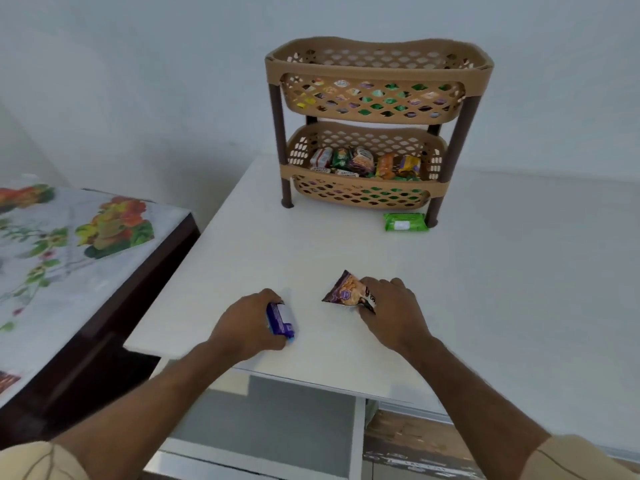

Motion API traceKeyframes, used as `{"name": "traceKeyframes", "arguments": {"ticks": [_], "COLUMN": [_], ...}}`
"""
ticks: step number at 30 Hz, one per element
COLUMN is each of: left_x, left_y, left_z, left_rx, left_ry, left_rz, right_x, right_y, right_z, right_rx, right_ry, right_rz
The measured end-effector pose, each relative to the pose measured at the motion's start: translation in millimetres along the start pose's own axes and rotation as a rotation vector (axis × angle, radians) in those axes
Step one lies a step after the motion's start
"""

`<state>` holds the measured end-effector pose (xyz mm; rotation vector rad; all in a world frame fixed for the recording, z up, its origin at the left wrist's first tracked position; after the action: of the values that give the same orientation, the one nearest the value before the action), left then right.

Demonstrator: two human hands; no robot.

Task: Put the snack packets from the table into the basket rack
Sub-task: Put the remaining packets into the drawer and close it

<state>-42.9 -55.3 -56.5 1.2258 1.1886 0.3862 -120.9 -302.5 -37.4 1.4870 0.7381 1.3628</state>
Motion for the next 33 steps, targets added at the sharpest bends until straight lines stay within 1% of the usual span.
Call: {"name": "traceKeyframes", "arguments": {"ticks": [3,6,9,12,15,18,20,23,25,29,31,33], "left_x": [16,24,32,39,49,61,72,89,102,133,142,145], "left_y": [15,29,36,36,34,27,22,13,5,-16,-27,-37], "left_z": [-24,-50,-73,-91,-103,-112,-118,-123,-121,-112,-107,-99], "left_rx": [-0.081,-0.123,-0.074,-0.028,0.037,0.130,0.188,0.265,0.319,0.455,0.517,0.574], "left_ry": [0.027,-0.006,-0.080,-0.134,-0.183,-0.185,-0.159,-0.115,-0.076,0.061,0.098,0.094], "left_rz": [-0.109,-0.206,-0.277,-0.297,-0.337,-0.411,-0.446,-0.447,-0.386,-0.193,-0.149,-0.100], "right_x": [23,44,66,86,106,119,127,132,134,132,128,126], "right_y": [0,1,-1,-8,-23,-42,-54,-76,-88,-102,-115,-133], "right_z": [-4,-14,-25,-39,-53,-65,-76,-99,-109,-116,-116,-113], "right_rx": [-0.029,-0.043,-0.040,-0.036,0.093,0.282,0.417,0.569,0.635,0.675,0.701,0.728], "right_ry": [0.036,0.045,0.014,-0.056,-0.137,-0.141,-0.131,-0.145,-0.125,-0.036,-0.068,-0.148], "right_rz": [0.135,0.271,0.385,0.559,0.820,1.064,1.134,1.039,0.896,0.432,0.274,0.188]}}
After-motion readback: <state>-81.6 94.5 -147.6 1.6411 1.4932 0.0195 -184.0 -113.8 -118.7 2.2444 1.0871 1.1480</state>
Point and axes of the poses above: each hand's wrist, its own z-axis towards the middle knuckle, its own y-axis out of the back of the hand, x = y × z, the point moved 7 cm from there along z, towards the middle knuckle, and after that the axes turned 4 degrees about -y, right-handed, at the moved point
